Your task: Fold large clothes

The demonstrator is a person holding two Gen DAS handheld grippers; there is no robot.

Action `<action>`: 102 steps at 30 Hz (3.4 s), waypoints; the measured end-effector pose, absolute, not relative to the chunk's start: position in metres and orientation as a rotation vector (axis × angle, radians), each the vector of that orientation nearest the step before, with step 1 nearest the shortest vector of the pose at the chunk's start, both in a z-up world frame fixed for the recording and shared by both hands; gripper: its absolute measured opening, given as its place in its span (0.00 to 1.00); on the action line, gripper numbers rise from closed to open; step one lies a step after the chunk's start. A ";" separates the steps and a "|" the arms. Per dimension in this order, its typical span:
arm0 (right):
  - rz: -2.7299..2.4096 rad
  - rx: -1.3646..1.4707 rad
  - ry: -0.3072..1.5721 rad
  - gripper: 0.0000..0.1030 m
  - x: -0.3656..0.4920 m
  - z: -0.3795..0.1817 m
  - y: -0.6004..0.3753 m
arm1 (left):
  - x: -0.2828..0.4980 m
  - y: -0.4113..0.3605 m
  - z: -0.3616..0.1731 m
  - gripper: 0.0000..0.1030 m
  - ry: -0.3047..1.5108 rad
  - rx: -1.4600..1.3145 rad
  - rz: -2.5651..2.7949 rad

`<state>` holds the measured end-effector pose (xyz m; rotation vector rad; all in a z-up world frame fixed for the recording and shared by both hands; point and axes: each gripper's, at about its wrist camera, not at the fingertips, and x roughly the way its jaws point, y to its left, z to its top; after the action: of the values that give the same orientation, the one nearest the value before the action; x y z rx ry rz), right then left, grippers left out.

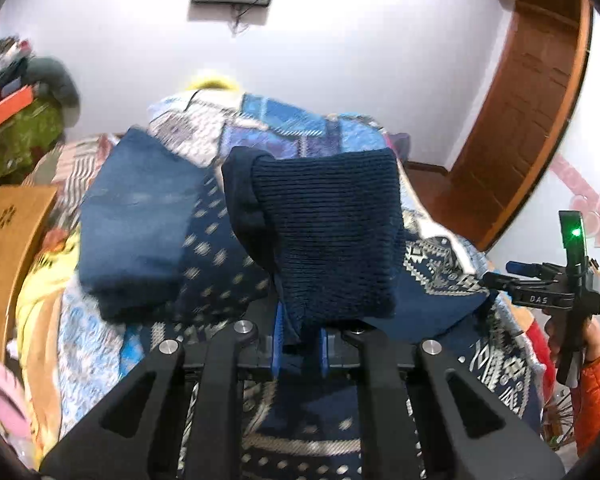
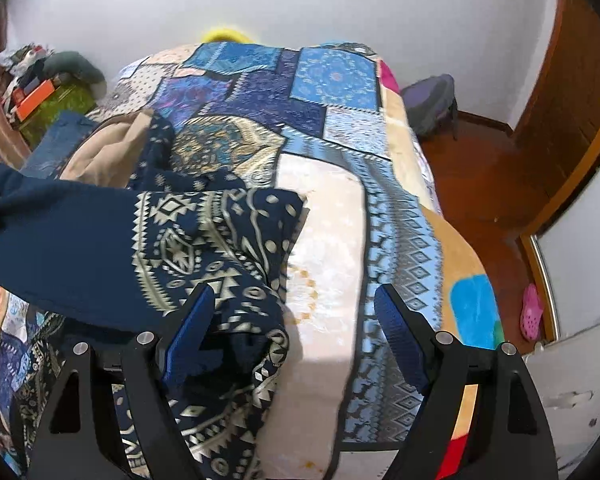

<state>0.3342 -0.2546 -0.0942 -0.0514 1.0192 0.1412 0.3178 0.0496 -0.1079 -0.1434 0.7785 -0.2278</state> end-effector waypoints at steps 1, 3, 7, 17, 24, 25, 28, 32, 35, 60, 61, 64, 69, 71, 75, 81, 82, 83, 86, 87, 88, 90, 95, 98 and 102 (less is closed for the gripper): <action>0.154 -0.061 1.030 0.77 0.335 -0.098 -0.249 | 0.315 0.057 -0.114 0.13 0.795 -0.155 -0.212; 0.174 -0.075 1.055 0.77 0.336 -0.106 -0.240 | 0.310 0.073 -0.129 0.13 0.828 -0.187 -0.192; 0.214 -0.079 1.101 0.77 0.335 -0.120 -0.228 | 0.310 0.094 -0.159 0.14 0.900 -0.223 -0.160; 0.241 -0.140 1.134 0.77 0.325 -0.139 -0.210 | 0.301 0.130 -0.244 0.17 1.099 -0.231 0.013; 0.253 -0.034 1.177 0.77 0.330 -0.142 -0.222 | 0.292 0.159 -0.271 0.17 1.176 -0.263 0.100; 0.252 -0.033 1.178 0.77 0.330 -0.142 -0.221 | 0.290 0.162 -0.271 0.17 1.179 -0.268 0.103; 0.242 -0.044 1.177 0.77 0.329 -0.142 -0.219 | 0.285 0.168 -0.269 0.17 1.181 -0.266 0.118; 0.240 -0.083 1.173 0.77 0.329 -0.134 -0.213 | 0.280 0.167 -0.249 0.17 1.144 -0.245 0.103; 0.244 -0.127 1.125 0.77 0.332 -0.118 -0.207 | 0.286 0.157 -0.223 0.17 1.100 -0.227 0.062; 0.320 -0.195 0.918 0.77 0.440 -0.081 -0.094 | 0.460 0.072 -0.134 0.51 0.866 -0.035 -0.107; 0.315 -0.193 0.929 0.77 0.446 -0.086 -0.092 | 0.469 0.072 -0.140 0.51 0.877 -0.041 -0.100; 0.294 -0.164 0.985 0.77 0.470 -0.106 -0.086 | 0.486 0.077 -0.154 0.51 0.894 -0.055 -0.078; 0.244 -0.113 1.089 0.76 0.504 -0.144 -0.084 | 0.507 0.083 -0.174 0.52 0.926 -0.076 -0.048; 0.236 -0.079 1.118 0.76 0.510 -0.155 -0.085 | 0.513 0.086 -0.181 0.51 0.938 -0.093 -0.047; 0.235 -0.074 1.074 0.67 0.506 -0.155 -0.083 | 0.517 0.093 -0.193 0.49 0.932 -0.148 -0.051; 0.261 -0.111 1.074 0.05 0.499 -0.154 -0.079 | 0.509 0.089 -0.191 0.16 0.910 -0.103 -0.014; 0.276 -0.082 1.095 0.05 0.501 -0.155 -0.081 | 0.506 0.089 -0.189 0.10 0.913 -0.113 -0.030; 0.285 -0.049 1.111 0.05 0.501 -0.154 -0.085 | 0.505 0.090 -0.188 0.10 0.920 -0.126 -0.042; 0.280 -0.034 1.090 0.04 0.492 -0.141 -0.094 | 0.495 0.089 -0.177 0.09 0.912 -0.123 -0.038; 0.286 -0.024 1.077 0.04 0.486 -0.132 -0.098 | 0.490 0.088 -0.173 0.09 0.906 -0.113 -0.032; 0.293 -0.012 1.069 0.04 0.481 -0.126 -0.101 | 0.485 0.087 -0.168 0.09 0.900 -0.110 -0.040; 0.302 0.007 1.050 0.04 0.469 -0.110 -0.107 | 0.473 0.084 -0.159 0.09 0.888 -0.111 -0.060; 0.319 -0.017 0.985 0.04 0.438 -0.074 -0.111 | 0.436 0.072 -0.133 0.09 0.860 -0.094 -0.100; 0.333 -0.030 0.955 0.02 0.417 -0.059 -0.118 | 0.413 0.069 -0.118 0.09 0.848 -0.091 -0.124; 0.364 -0.080 0.904 0.02 0.382 -0.039 -0.127 | 0.385 0.073 -0.110 0.09 0.863 -0.111 -0.158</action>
<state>0.3820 -0.1268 -0.0394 -0.0799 0.9040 0.3639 0.3854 0.0729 -0.1099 -0.1107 0.8628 -0.1575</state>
